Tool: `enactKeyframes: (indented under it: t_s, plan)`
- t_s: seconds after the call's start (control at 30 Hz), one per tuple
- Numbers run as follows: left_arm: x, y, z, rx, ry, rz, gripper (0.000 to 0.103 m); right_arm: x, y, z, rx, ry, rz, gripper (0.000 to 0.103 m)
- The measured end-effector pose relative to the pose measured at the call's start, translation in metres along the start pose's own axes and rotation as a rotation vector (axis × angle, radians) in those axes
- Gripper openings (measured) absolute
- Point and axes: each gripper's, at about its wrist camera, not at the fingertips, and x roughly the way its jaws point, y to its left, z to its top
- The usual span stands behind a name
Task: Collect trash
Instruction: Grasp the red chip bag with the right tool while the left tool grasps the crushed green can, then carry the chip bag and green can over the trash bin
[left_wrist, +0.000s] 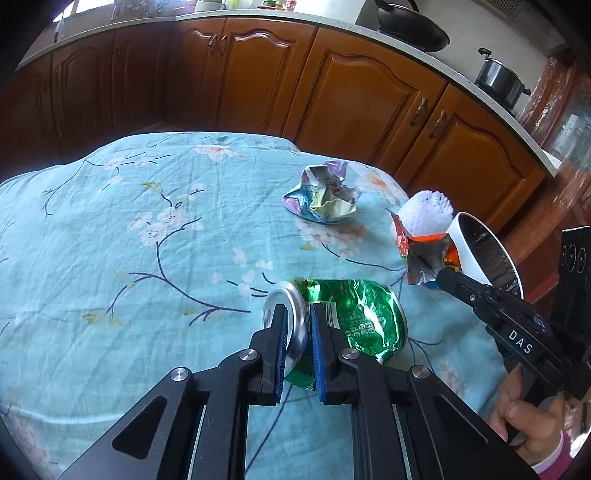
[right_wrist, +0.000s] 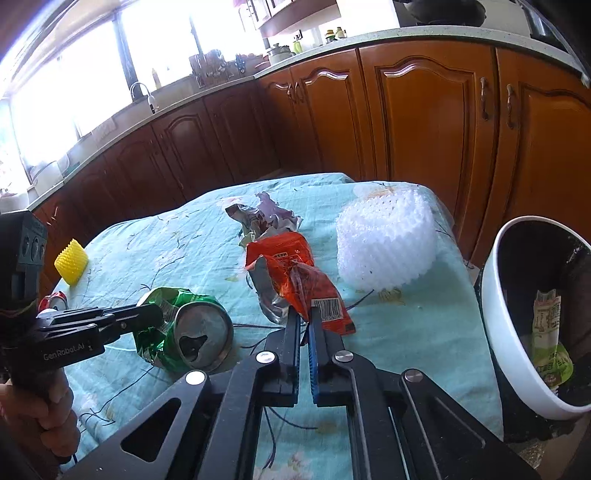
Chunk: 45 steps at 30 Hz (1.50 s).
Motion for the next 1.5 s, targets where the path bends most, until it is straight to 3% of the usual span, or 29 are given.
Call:
enactKeyframes:
  t_s: [0.23, 0.67, 1.13, 1.5]
  plan:
    - [-0.023, -0.028, -0.015, 0.032, -0.025, -0.052, 0.011, -0.041, -0.016, -0.016, 0.073, -0.031, 0.024, 0.003]
    - [-0.032, -0.102, -0.017, 0.151, -0.045, -0.113, 0.01, -0.106, -0.071, -0.035, 0.192, -0.095, -0.042, 0.003]
    - [-0.009, -0.168, 0.009, 0.238, -0.065, -0.152, 0.01, -0.139, -0.132, -0.038, 0.271, -0.15, -0.111, 0.002]
    - [0.035, -0.209, 0.04, 0.279, -0.07, -0.169, 0.01, -0.136, -0.173, -0.034, 0.318, -0.133, -0.16, 0.002]
